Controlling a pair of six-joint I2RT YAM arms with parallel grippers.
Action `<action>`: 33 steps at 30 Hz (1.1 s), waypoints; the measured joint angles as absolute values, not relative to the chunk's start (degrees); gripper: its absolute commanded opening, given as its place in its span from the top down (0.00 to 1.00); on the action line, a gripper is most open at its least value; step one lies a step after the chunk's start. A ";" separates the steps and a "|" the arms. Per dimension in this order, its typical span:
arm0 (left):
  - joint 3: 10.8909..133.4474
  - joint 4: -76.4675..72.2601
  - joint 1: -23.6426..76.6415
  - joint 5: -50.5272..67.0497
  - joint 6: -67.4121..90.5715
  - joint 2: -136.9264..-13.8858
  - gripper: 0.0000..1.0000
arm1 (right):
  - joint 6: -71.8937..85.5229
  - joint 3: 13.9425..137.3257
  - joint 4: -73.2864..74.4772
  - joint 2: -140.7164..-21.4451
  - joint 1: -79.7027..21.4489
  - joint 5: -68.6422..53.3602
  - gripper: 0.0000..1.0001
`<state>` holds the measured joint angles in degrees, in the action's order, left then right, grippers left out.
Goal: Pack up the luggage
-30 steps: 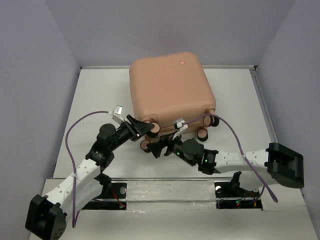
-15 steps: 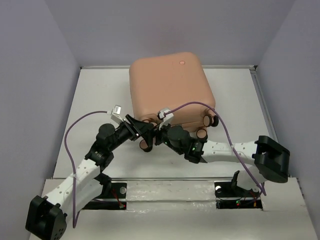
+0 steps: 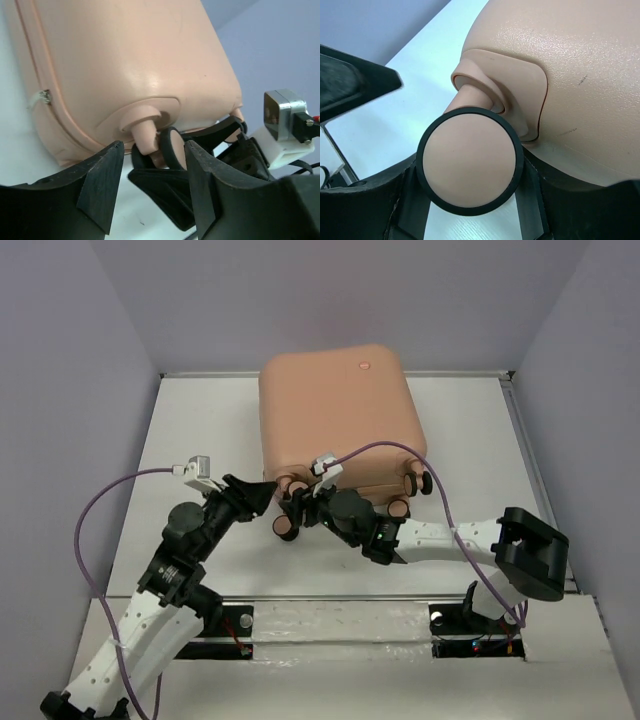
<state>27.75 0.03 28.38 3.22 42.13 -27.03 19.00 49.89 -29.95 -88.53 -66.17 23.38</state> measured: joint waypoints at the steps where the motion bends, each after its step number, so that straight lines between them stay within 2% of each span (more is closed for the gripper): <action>1: 27.14 0.14 28.38 2.07 41.47 -25.50 0.42 | 18.79 49.89 -29.93 -88.53 -66.17 23.40 0.93; 5: 20.40 -2.46 28.40 0.62 41.12 -22.85 0.48 | 18.61 50.43 -29.02 -88.53 -66.11 23.33 0.93; 12: 8.62 -11.68 28.40 2.48 38.41 -30.79 0.49 | 18.79 51.09 -27.57 -88.47 -65.58 22.02 0.93; 24: 8.27 -31.18 28.49 5.87 30.41 -41.76 0.48 | 19.16 51.18 -27.31 -88.40 -64.53 19.05 0.93; 33: 9.06 -34.87 28.47 6.68 28.86 -47.09 0.63 | 19.27 51.18 -27.35 -88.40 -63.66 18.61 0.93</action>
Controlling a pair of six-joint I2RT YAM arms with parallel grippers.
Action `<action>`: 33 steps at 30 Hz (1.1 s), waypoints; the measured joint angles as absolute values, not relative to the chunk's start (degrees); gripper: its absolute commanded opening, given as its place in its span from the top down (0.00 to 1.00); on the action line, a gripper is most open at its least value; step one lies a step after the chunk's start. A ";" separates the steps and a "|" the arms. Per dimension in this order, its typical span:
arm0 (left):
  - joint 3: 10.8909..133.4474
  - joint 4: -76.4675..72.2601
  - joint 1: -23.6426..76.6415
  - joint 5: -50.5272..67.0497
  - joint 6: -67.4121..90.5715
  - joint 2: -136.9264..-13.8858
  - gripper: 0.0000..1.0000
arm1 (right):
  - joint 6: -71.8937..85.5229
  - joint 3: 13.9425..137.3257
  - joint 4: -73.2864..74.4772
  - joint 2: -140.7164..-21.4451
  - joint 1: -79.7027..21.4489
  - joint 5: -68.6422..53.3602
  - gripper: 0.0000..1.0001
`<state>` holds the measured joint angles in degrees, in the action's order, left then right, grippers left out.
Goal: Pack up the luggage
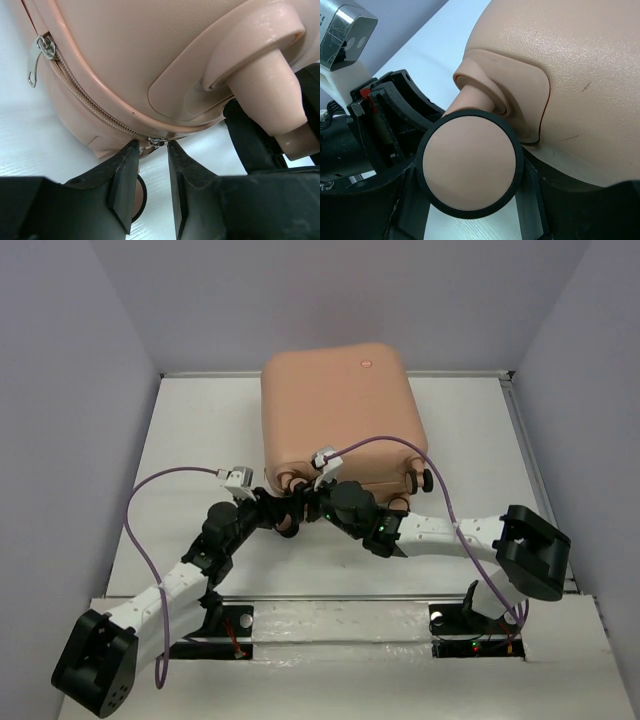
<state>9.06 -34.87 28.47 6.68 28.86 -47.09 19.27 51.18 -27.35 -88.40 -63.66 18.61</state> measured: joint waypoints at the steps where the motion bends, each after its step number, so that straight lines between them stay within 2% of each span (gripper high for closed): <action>1: 9.08 -34.89 28.53 7.03 28.86 -47.18 0.65 | 19.29 51.18 -27.35 -88.40 -63.51 18.44 0.93; 5: 9.08 -34.96 28.75 7.18 28.67 -47.29 0.71 | 19.49 51.18 -27.35 -88.40 -63.44 18.15 0.93; 8: 9.37 -35.40 28.80 7.60 28.51 -48.38 0.78 | 19.49 51.18 -27.35 -88.40 -63.42 18.13 0.93; 9: 9.52 -35.64 28.82 7.81 28.49 -48.80 0.87 | 19.49 51.18 -27.35 -88.40 -63.33 18.13 0.93; 11: 9.93 -35.90 28.86 8.27 28.47 -49.69 0.94 | 19.53 51.18 -27.38 -88.40 -63.09 18.13 0.93; 17: 10.41 -35.64 28.99 7.86 28.58 -50.48 0.94 | 19.70 51.18 -27.40 -88.40 -62.74 18.15 0.93; 21: 12.29 -29.95 29.95 4.29 29.15 -48.73 0.94 | 19.62 49.95 -27.44 -87.20 -62.74 18.44 0.93; 29: 16.91 -17.93 32.62 -0.69 32.56 -45.10 0.94 | 18.52 39.46 -26.17 -74.63 -62.59 19.16 0.93; 33: 17.80 -13.54 28.36 -15.14 32.64 -45.43 0.94 | 18.41 34.35 -20.18 -64.69 -61.89 20.56 0.93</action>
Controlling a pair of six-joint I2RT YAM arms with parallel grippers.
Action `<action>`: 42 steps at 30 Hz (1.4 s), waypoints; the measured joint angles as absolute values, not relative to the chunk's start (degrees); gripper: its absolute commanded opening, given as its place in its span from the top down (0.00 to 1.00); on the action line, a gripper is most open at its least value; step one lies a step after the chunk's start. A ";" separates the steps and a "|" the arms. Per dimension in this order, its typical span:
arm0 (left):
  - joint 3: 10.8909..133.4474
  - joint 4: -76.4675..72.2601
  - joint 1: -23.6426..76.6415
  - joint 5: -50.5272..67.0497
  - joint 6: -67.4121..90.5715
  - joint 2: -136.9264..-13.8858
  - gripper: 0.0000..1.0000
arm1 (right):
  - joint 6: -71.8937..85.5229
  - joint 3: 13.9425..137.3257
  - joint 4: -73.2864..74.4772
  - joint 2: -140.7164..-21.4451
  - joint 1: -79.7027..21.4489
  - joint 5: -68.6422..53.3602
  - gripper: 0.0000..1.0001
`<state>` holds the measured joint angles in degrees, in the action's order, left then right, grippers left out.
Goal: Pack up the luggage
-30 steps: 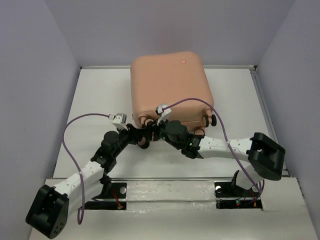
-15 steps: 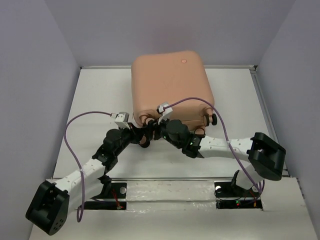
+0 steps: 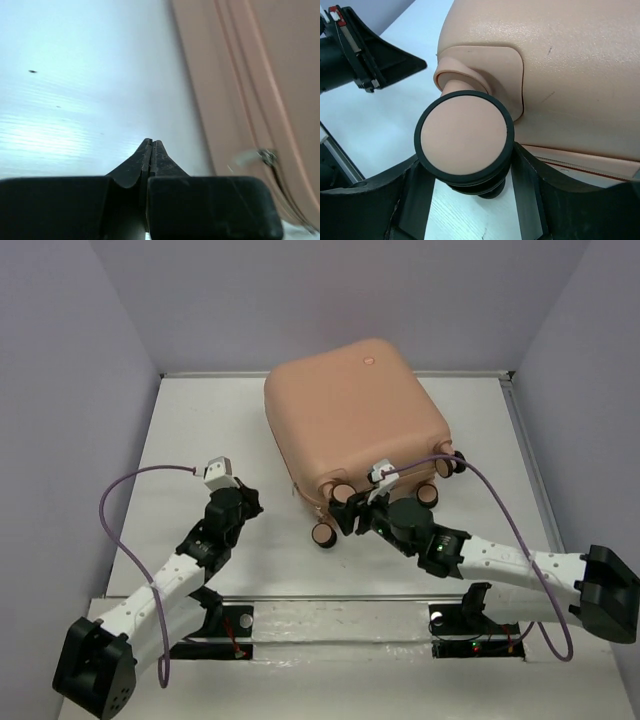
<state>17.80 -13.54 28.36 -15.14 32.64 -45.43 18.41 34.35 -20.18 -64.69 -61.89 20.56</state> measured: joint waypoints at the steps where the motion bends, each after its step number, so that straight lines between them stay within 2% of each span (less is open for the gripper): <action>1: 18.04 -12.95 27.55 -17.26 32.67 -46.13 0.94 | 18.55 33.58 -19.05 -63.00 -61.63 20.56 0.93; 5: 20.64 -14.17 25.67 -20.36 32.64 -52.45 0.94 | 19.33 32.73 -17.47 -61.06 -60.93 19.99 0.93; 10: 17.21 -21.39 27.73 -9.96 32.03 -48.12 0.93 | 19.90 32.86 -17.52 -61.63 -60.80 19.03 0.93; 11: 15.66 -22.20 28.27 -5.85 31.24 -45.28 0.88 | 19.90 33.06 -17.54 -61.98 -60.77 18.96 0.93; 12: 14.72 -22.55 28.69 -2.94 30.76 -42.96 0.72 | 19.90 33.23 -17.58 -62.30 -60.77 18.96 0.93; 14: 12.67 -23.20 30.11 1.93 30.17 -38.54 0.57 | 19.86 33.63 -17.58 -62.76 -60.77 18.96 0.93; 15: 11.53 -23.31 30.76 3.81 30.46 -36.34 0.42 | 19.86 33.80 -17.58 -62.96 -60.77 18.96 0.93; 18: 7.29 -23.42 32.45 7.86 31.42 -31.51 0.33 | 19.73 34.30 -17.54 -63.57 -60.77 18.98 0.93; 26: 4.45 -24.51 35.75 10.28 31.86 -34.24 0.32 | 19.70 36.25 -17.58 -66.17 -60.77 18.46 0.93; 42: 13.21 -36.95 38.50 5.58 26.46 -55.66 0.37 | 19.92 38.02 -18.04 -68.71 -60.77 17.37 0.93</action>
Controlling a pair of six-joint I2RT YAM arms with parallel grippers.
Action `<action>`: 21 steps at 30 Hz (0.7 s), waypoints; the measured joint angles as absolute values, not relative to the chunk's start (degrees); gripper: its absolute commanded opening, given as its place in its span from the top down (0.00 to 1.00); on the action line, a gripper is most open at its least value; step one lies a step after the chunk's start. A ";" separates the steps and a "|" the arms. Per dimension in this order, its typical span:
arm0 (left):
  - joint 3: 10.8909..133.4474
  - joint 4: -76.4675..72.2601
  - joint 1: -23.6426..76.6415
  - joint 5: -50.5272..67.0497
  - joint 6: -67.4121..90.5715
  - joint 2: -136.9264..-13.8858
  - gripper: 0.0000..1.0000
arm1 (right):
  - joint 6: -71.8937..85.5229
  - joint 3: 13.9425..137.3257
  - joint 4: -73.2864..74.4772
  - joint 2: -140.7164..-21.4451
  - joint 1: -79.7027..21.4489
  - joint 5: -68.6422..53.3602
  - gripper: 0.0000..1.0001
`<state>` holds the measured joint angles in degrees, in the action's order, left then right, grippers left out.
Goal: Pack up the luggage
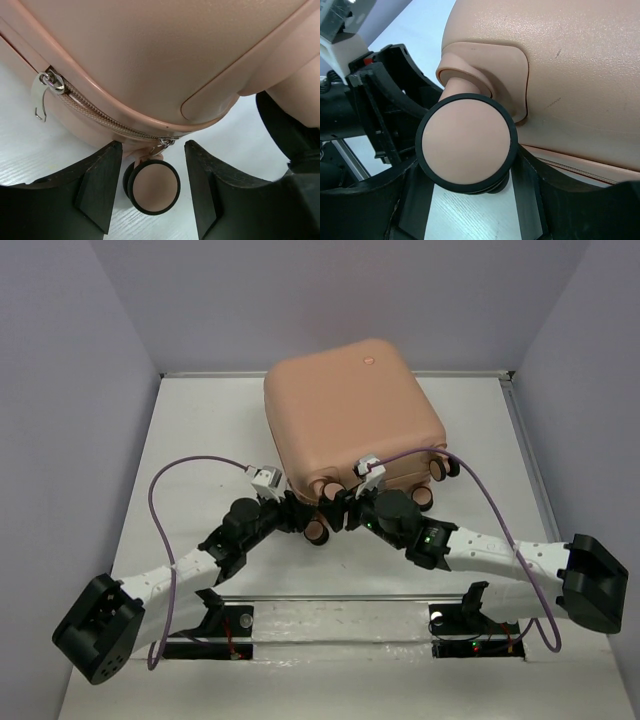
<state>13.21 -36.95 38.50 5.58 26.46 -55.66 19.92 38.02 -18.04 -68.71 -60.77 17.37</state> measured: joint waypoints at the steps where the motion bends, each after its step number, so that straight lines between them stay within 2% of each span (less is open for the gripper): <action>1: 13.56 -37.58 38.70 5.30 26.35 -56.97 0.39 | 19.92 38.04 -18.04 -68.73 -60.77 17.26 0.93; 4: 13.72 -38.39 39.38 4.45 26.28 -58.98 0.48 | 19.94 38.11 -18.28 -68.99 -60.77 16.67 0.93; 15: 14.39 -39.51 43.38 0.47 26.92 -61.01 0.59 | 20.78 38.41 -20.84 -70.91 -60.73 14.09 0.93; 18: 14.50 -39.38 44.16 -1.08 27.14 -61.14 0.66 | 20.82 38.41 -21.04 -70.98 -60.71 13.69 0.93; 19: 14.50 -39.22 44.25 -1.63 27.40 -61.19 0.74 | 20.84 38.41 -21.04 -70.98 -60.71 13.63 0.93; 21: 14.55 -38.81 44.36 -3.36 27.81 -61.21 0.82 | 20.97 38.41 -21.04 -70.98 -60.69 13.56 0.93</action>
